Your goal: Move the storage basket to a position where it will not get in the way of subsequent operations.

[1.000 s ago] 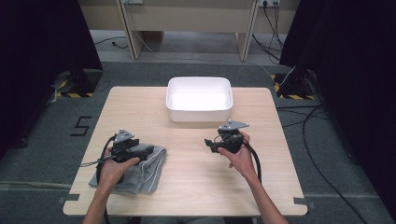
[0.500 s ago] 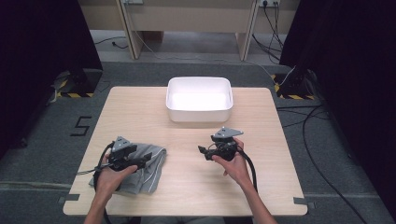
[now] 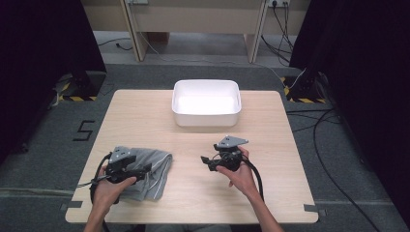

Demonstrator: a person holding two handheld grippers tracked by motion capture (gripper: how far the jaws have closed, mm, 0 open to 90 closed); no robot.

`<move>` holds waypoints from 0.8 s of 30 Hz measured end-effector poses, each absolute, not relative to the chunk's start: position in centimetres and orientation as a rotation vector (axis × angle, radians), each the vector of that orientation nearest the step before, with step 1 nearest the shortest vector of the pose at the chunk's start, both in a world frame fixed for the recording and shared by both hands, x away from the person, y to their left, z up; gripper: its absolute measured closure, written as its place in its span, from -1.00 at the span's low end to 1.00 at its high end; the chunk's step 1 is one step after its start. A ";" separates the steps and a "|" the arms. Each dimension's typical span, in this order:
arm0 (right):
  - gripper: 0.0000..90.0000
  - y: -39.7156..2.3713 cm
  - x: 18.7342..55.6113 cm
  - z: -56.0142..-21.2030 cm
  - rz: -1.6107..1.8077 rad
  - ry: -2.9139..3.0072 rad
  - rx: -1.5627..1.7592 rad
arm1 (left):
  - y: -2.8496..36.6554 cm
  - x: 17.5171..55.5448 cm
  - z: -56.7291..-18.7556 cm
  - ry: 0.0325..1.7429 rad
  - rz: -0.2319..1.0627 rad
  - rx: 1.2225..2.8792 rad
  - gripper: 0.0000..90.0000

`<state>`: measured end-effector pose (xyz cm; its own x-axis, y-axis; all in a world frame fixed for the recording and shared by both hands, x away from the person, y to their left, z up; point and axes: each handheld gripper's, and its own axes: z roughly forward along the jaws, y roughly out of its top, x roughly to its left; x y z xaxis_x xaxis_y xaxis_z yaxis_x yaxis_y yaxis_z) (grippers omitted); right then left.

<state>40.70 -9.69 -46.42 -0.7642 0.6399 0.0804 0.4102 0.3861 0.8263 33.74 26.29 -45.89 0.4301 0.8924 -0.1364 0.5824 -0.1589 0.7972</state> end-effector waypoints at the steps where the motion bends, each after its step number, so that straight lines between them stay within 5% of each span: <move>1: -0.36 -9.5 40.6 -46.4 1.320 2.402 0.925 | 26.4 33.5 -45.9 1.258 0.474 1.857 -0.43; 24: -0.36 -8.2 39.5 -46.6 1.339 2.440 0.878 | 27.8 31.1 -46.7 1.303 0.488 1.851 -0.45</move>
<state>39.48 -8.22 -46.59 -0.7963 0.5985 0.0878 0.3954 0.4050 0.8244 31.11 27.84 -46.74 0.3940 0.9097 -0.1313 0.5998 -0.1462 0.7867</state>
